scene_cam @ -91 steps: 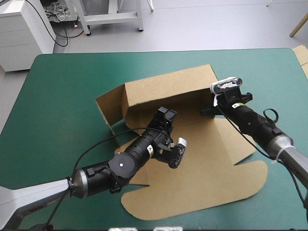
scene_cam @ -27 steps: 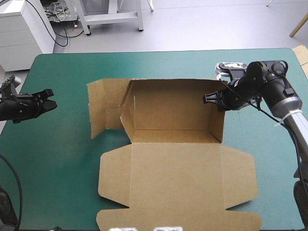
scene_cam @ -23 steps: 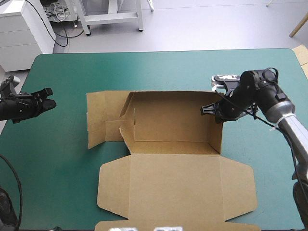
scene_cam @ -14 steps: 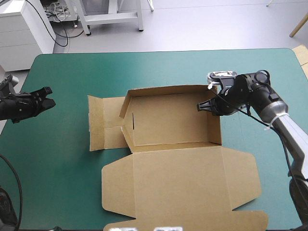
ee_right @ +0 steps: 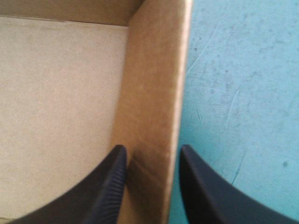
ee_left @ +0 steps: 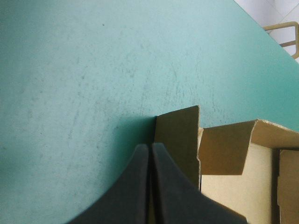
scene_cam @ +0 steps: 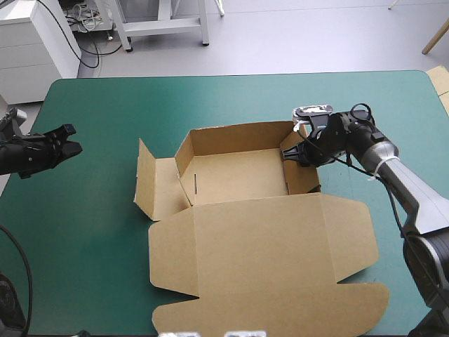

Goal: Fold the box

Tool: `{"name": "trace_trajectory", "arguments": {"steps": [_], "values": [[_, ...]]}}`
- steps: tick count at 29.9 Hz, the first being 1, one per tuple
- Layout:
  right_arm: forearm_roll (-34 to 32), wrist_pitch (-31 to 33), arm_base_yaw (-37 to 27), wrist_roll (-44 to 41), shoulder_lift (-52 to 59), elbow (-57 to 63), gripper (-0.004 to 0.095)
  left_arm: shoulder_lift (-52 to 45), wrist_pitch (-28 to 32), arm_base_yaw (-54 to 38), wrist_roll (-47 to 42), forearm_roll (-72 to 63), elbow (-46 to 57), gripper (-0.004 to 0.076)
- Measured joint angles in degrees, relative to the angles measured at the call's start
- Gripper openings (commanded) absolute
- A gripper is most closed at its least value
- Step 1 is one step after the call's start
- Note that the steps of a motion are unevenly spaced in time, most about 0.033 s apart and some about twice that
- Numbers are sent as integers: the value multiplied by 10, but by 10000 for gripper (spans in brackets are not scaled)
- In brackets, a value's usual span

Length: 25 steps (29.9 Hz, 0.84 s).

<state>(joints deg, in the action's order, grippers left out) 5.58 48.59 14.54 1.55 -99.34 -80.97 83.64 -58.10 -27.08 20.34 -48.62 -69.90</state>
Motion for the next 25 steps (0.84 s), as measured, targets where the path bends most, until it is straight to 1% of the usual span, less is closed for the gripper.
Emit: {"name": "trace_trajectory", "arguments": {"steps": [1, 2, 3, 6, 8, 15, 19, 25], "values": [[0, 2, 0, 0, -1, -1, 800, 0, 0, 0, 0, 0, 0, -8], [0, 5, 0, 0, -3, -6, 841, 0, 0, 0, 0, -1, 0, -8], [-1, 8, 0, -2, -3, -14, 859, 0, 0, 0, 0, -2, 0, -8], [-1, 19, 0, -11, -3, -55, 862, 0, 0, 0, -7, -8, 0, -8], [-1, 39, 0, -16, -3, -90, 862, 0, 0, 0, -11, -13, 0, -8], [-15, 171, 0, -16, -2, -211, 862, 0, 0, 0, -13, -19, 0, -8], [-24, 196, 0, -24, 14, -222, 862, 0, -1, 0, -13, -21, 0, -8], [-24, 202, 0, -41, 57, -223, 862, 0, -8, 0, -22, -22, 0, -8]]}}
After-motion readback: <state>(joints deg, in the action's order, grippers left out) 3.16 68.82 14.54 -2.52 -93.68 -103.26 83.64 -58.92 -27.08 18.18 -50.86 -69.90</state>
